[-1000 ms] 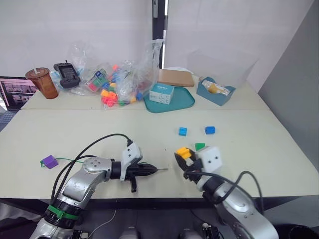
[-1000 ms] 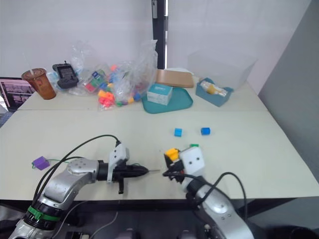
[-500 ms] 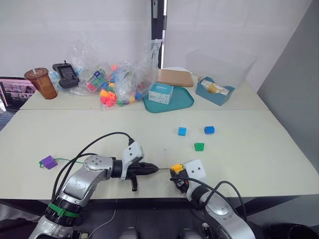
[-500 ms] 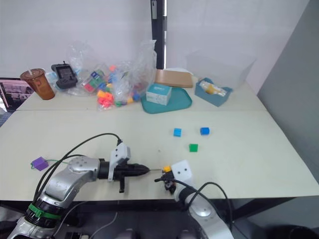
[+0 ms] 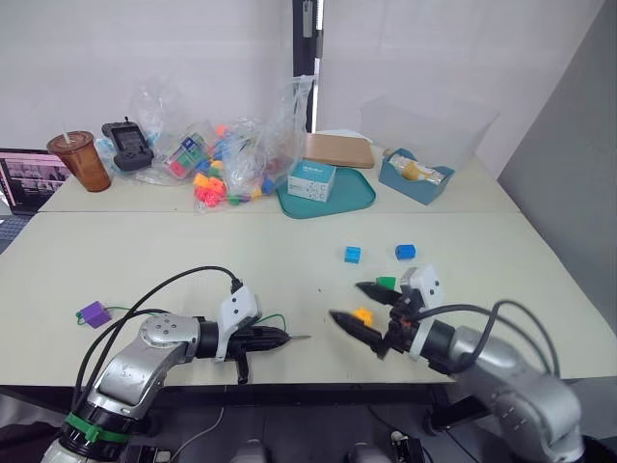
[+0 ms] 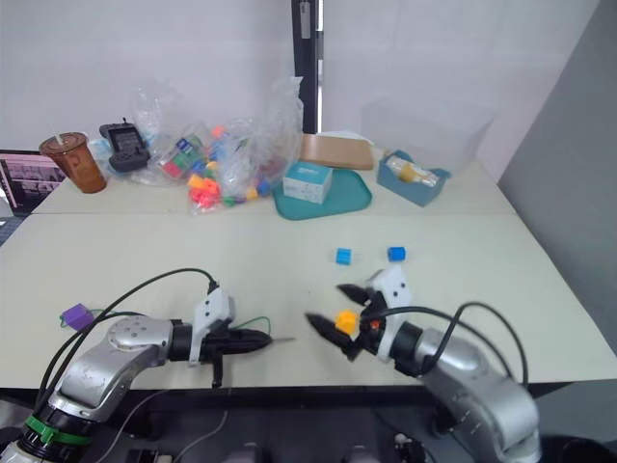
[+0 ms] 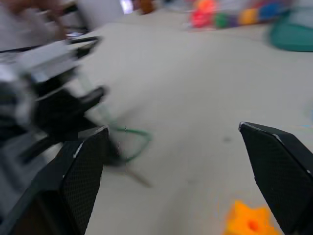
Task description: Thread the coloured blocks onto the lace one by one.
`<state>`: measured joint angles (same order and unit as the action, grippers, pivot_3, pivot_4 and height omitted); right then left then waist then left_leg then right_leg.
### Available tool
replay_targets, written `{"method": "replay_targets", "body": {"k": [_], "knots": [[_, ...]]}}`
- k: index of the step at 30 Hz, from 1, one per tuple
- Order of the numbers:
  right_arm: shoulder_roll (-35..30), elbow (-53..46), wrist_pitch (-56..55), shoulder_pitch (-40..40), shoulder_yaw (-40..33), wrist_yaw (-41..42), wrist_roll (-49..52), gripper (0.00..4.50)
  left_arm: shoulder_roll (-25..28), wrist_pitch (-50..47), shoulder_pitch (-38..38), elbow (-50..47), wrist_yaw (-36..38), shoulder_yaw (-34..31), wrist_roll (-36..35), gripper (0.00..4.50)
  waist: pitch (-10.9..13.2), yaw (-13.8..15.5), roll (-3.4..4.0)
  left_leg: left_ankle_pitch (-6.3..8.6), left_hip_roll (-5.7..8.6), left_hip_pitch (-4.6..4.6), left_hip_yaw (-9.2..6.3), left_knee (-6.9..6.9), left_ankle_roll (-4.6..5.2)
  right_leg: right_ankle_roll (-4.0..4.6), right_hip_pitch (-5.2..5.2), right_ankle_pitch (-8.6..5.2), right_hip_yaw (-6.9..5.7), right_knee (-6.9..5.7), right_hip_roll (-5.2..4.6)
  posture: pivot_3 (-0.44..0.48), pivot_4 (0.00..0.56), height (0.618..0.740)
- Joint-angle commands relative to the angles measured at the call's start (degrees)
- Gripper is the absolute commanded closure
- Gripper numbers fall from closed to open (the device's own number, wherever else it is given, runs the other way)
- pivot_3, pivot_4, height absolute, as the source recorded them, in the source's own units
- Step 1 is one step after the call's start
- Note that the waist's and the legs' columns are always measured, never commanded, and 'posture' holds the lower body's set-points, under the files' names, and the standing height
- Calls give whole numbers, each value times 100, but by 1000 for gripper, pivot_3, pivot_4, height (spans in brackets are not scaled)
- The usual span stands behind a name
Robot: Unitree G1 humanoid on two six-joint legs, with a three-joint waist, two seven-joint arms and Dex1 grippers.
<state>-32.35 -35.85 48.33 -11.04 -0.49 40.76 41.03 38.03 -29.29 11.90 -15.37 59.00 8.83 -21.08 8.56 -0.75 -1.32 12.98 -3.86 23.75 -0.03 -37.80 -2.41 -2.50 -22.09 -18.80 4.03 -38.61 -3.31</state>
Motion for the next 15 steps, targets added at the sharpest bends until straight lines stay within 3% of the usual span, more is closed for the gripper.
{"method": "replay_targets", "body": {"k": [1, 4, 9, 15], "knots": [[-860, 843, -366, -699, 478, 1614, -206, 23, -67, -107, -78, -379, -126, -1, -124, 4500, 1, 3, -1, 0, 1, -1, -1, 1, 0, 0, 0, 0, -2, 1, 0, 0, 150, 740], [-1109, 2010, -1409, -1517, 1027, 2369, -1054, 23, -100, -186, -180, -533, -261, -36, -149, 4500, 1, -9, -2, 1, -1, -1, -2, 1, 2, 0, -3, 0, -1, 1, 3, 0, 150, 740], [-1122, 3783, -3064, -2204, 1589, 2985, -2313, 23, -118, -256, -281, -692, -413, -58, -157, 4500, 1, 1, -2, 1, -1, 1, 1, 1, 3, 0, -6, 0, 3, 5, 3, 0, 150, 740], [-1025, 4174, -3694, -1787, 1410, 3189, -2483, 23, -78, -328, -404, -841, -512, -122, -222, 4500, 1, 56, -2, 1, -1, 6, 4, -3, 3, 0, -6, 0, 2, 12, -3, 0, 150, 740]]}}
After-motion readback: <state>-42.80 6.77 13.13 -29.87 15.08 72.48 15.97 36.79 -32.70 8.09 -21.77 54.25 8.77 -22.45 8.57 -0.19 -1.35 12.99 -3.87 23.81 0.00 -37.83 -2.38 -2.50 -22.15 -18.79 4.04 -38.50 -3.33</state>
